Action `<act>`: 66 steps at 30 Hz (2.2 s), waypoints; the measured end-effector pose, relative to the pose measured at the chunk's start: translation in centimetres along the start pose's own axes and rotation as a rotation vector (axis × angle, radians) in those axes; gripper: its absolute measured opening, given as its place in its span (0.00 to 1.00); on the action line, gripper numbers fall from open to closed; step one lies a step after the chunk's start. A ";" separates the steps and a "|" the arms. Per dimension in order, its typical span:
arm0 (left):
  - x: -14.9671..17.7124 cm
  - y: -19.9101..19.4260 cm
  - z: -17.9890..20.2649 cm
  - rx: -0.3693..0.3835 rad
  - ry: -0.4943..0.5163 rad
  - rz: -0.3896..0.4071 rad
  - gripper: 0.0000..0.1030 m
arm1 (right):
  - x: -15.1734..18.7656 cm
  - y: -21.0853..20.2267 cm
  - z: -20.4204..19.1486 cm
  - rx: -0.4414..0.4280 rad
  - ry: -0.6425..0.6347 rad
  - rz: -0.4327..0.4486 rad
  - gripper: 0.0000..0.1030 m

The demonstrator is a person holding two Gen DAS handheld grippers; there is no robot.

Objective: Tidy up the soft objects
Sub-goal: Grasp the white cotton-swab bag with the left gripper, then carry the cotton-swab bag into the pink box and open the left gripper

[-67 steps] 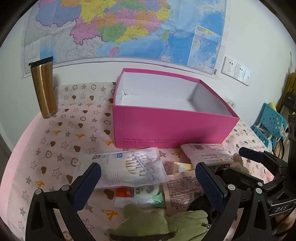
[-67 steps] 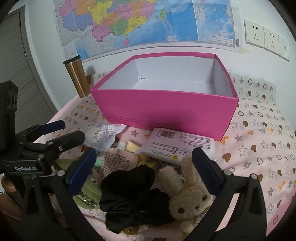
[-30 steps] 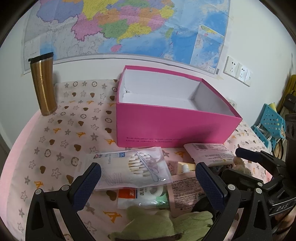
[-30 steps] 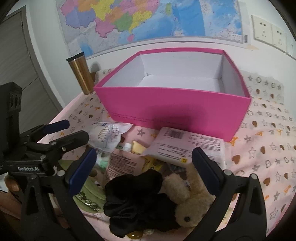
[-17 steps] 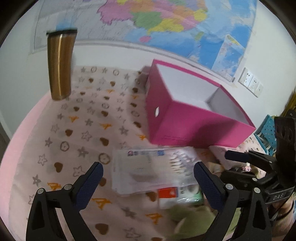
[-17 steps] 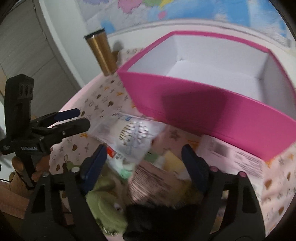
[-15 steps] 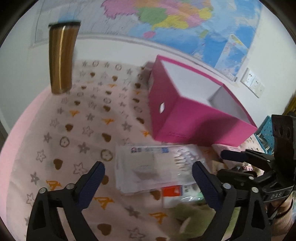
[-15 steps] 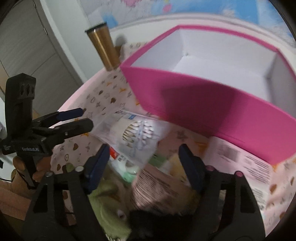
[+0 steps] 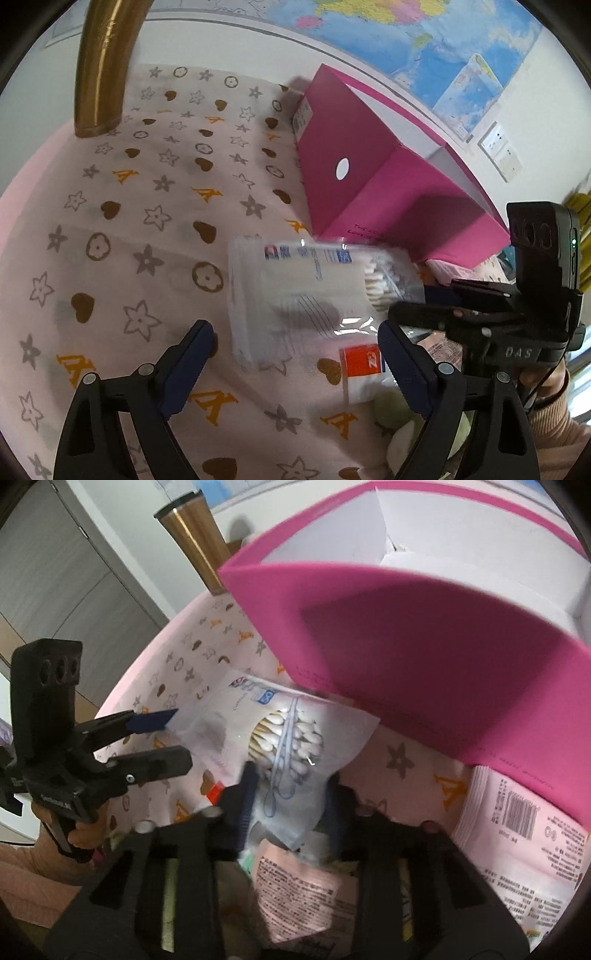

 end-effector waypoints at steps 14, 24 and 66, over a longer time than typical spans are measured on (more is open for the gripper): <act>-1.3 3.0 2.2 0.143 0.004 -0.030 0.78 | -0.4 -3.2 -0.4 0.071 -0.126 0.123 0.17; -1.7 5.0 4.3 0.224 0.051 -0.084 0.39 | 0.0 -5.3 -0.2 0.132 -0.212 0.172 0.16; -12.5 6.6 10.7 -0.026 0.253 0.008 0.47 | -9.2 -4.8 10.6 0.153 0.061 0.083 0.40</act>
Point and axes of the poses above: each gripper's, at about its wrist camera, not at the fingertips, and y roughly the way its jaws point, z to its right, x to its underside, the point moved 7 cm from there along y, roughly the way its jaws point, and after that the axes turned 14 degrees about z, right-handed, at the moved point
